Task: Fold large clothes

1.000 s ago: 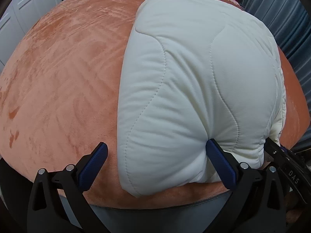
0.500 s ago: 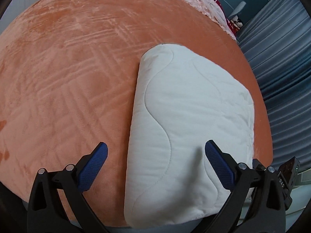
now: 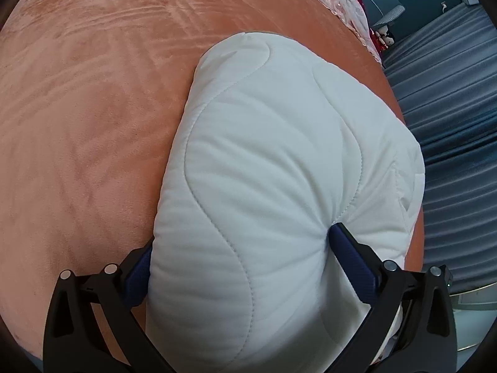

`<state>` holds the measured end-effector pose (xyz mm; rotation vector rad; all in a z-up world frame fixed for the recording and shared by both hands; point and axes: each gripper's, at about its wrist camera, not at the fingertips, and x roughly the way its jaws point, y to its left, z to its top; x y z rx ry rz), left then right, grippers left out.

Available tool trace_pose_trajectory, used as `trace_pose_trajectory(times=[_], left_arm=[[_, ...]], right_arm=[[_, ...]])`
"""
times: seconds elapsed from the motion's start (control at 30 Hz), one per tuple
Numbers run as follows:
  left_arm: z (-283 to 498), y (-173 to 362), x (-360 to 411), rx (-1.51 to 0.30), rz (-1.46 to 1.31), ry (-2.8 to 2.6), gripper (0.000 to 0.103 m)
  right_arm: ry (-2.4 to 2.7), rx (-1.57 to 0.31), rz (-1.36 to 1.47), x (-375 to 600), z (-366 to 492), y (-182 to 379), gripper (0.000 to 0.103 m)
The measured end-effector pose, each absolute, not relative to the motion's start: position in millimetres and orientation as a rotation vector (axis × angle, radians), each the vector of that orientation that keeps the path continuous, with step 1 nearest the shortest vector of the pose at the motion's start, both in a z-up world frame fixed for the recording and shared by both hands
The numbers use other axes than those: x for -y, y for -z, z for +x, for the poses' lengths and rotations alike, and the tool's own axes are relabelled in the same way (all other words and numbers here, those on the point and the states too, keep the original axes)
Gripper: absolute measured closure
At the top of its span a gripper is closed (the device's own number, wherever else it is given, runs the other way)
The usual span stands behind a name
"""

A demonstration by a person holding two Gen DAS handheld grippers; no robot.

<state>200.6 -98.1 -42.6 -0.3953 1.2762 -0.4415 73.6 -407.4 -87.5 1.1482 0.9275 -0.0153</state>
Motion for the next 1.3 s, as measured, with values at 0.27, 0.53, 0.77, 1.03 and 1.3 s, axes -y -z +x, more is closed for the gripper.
trace_pose_trajectory(times=[0.27,0.53,0.77,1.03,1.3], left_arm=[[185.7,19.3,112.6,-1.193,-0.256,0.435,0.013],[159.9,-48.4,116.5,-1.046,-0.122,0.508,0.042],[133.5,-133.9,102.5,-0.851,-0.131,0.576,0.042],[108.5,-230.5,72.3,-0.612,-0.172,0.628,0.042],[98.6,-294.8,16.4,-0.402,-0.201,0.623,0.042]], right_arm=[[0.028,-0.912,1.041,402.0,71.4,71.1,0.057],[0.074,-0.843,0.895,381.6,53.8,13.1,0.067],[0.041,-0.669,0.806,368.8,27.4,-70.8,0.067],[-0.023,-0.473,0.685,342.7,14.6,-167.3,0.067],[-0.120,-0.342,0.585,306.4,16.2,-236.4,0.067]])
